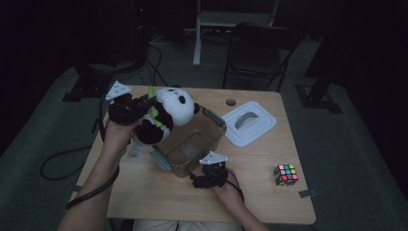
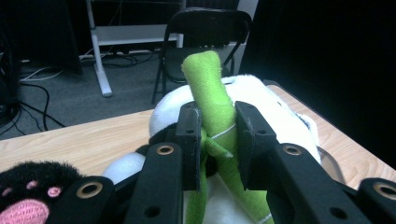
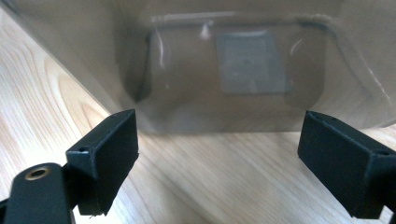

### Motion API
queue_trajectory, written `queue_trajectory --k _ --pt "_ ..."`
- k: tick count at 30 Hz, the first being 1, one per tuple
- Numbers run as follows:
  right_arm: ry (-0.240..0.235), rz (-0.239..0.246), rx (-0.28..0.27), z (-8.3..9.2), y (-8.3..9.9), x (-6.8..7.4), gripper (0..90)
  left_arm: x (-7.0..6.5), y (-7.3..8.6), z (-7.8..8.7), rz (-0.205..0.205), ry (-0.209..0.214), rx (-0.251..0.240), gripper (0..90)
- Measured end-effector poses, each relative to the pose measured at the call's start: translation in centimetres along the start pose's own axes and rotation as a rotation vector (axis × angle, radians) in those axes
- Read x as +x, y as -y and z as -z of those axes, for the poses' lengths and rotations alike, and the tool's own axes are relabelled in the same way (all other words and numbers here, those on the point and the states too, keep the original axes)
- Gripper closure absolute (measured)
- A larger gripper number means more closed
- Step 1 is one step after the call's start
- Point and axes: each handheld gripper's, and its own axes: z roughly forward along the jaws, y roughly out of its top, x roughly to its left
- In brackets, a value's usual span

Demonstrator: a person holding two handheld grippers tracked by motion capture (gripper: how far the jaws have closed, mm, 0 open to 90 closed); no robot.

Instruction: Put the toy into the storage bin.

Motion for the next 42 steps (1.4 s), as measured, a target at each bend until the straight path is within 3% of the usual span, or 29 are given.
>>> queue_trajectory --k 9,15,20,24,26,28,32,39,42 --pt "0.020 -0.048 -0.015 0.6 0.6 -0.9 12.1 -2.8 0.0 -2.4 0.003 0.032 0.021 74.0" --pt "0.026 -0.066 -0.015 0.9 0.9 -1.5 12.1 -5.5 0.5 -4.4 -0.045 0.060 0.062 74.0" --pt "0.024 -0.067 -0.018 1.1 1.0 -1.7 12.2 -6.5 2.2 -5.7 -0.081 0.065 0.108 73.7" --pt "0.019 -0.079 -0.020 1.1 1.0 -1.9 12.2 -6.5 2.7 -5.6 -0.093 0.062 0.106 73.1" --pt "0.019 -0.082 -0.017 1.0 1.0 -2.0 12.2 -6.3 2.8 -5.5 -0.076 0.088 0.116 71.2" --pt "0.014 -0.084 -0.015 1.0 1.0 -2.0 12.2 -6.3 3.0 -5.5 -0.085 0.107 0.123 68.9" --pt "0.013 -0.081 -0.009 1.0 1.0 -2.0 12.2 -6.1 2.9 -5.3 -0.102 0.174 0.130 50.7" --pt "0.016 -0.085 -0.010 1.2 0.9 -2.3 12.2 -4.9 2.1 -4.4 -0.092 0.188 0.111 26.1" --pt "0.019 -0.084 -0.012 1.3 0.9 -2.4 12.2 -4.2 1.8 -3.9 -0.097 0.182 0.090 23.5"
